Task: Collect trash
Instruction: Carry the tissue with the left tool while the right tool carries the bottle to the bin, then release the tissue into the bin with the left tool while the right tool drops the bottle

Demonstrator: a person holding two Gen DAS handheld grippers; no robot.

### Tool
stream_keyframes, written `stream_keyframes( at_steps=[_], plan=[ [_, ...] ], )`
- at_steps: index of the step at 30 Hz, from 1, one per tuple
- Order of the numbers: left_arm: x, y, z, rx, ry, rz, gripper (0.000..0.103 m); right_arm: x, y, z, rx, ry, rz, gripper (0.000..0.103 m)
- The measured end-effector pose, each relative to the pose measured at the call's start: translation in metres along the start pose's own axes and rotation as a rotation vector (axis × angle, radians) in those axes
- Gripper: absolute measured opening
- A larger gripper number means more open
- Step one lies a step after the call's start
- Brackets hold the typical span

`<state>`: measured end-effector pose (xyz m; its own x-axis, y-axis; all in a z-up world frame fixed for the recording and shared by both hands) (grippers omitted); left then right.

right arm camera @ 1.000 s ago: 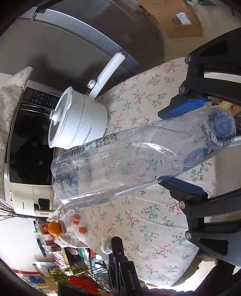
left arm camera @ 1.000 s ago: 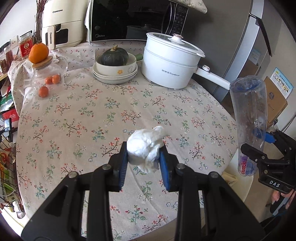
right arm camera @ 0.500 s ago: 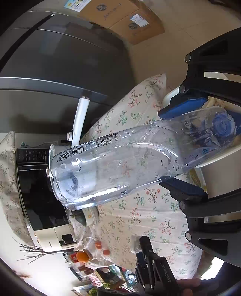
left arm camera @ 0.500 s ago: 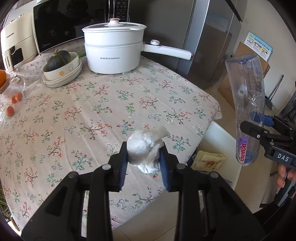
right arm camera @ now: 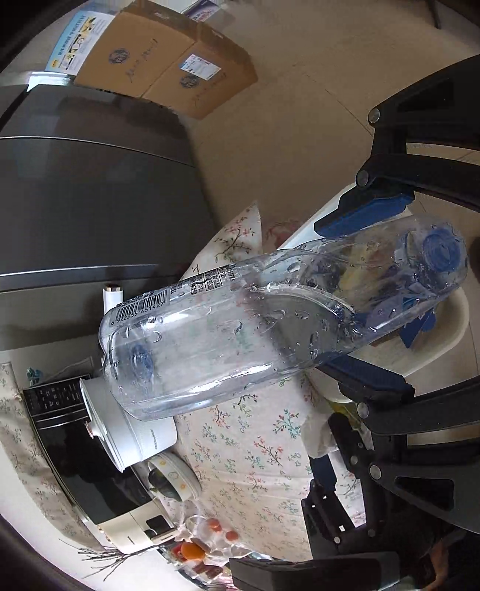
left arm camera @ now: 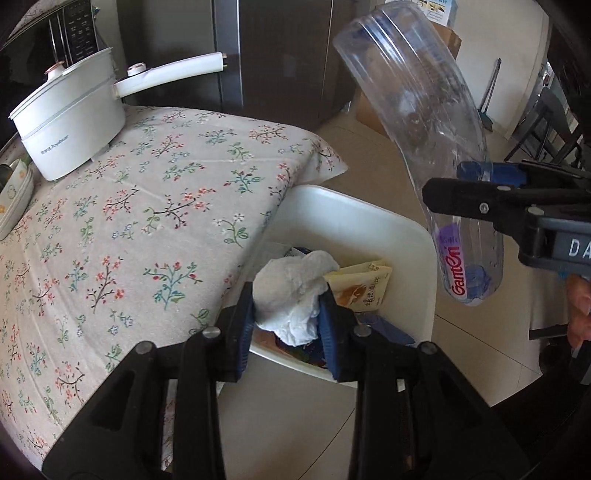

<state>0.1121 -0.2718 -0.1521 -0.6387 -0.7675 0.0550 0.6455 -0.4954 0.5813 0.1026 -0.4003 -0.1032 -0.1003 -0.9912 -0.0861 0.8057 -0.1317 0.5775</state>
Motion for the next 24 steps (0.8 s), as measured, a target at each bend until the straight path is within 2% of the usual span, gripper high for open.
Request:
stream_keyframes(
  at_steps=[7,8,10,12,18,24],
  plan=[
    [0.015,0.002,-0.03,-0.016,-0.004,-0.048,0.037,0.02,-0.007,-0.002,-0.014,-0.026,-0.033,0.066],
    [0.016,0.003,-0.032,-0.013,0.003,-0.052,0.04,0.025,-0.009,-0.002,-0.015,-0.027,-0.037,0.066],
    [0.013,0.004,-0.038,-0.023,0.023,-0.047,0.055,0.027,-0.01,-0.003,-0.017,-0.032,-0.042,0.066],
    [0.009,0.004,-0.04,-0.027,0.056,-0.031,0.066,0.029,-0.009,-0.006,-0.02,-0.033,-0.044,0.066],
    [-0.011,0.005,-0.026,-0.002,0.094,0.003,0.077,0.031,-0.006,-0.015,-0.016,-0.017,-0.07,0.067],
    [-0.036,0.002,-0.012,0.003,0.128,0.058,0.083,0.017,0.009,-0.026,0.013,0.079,-0.066,0.07]
  ],
)
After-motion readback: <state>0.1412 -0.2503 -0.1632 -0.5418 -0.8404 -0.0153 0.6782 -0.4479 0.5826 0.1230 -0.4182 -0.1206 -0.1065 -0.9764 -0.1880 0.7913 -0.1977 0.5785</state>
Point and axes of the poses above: each gripper's, at about its wrist camera, not at the fingertips, and z roughly against the way its jaws point, x to its right, y to its top, the point moved 6 cm from there along -z, roughly the way its jaws point, and after that the axes turned 1 degree about x, right-handed, at the moved point
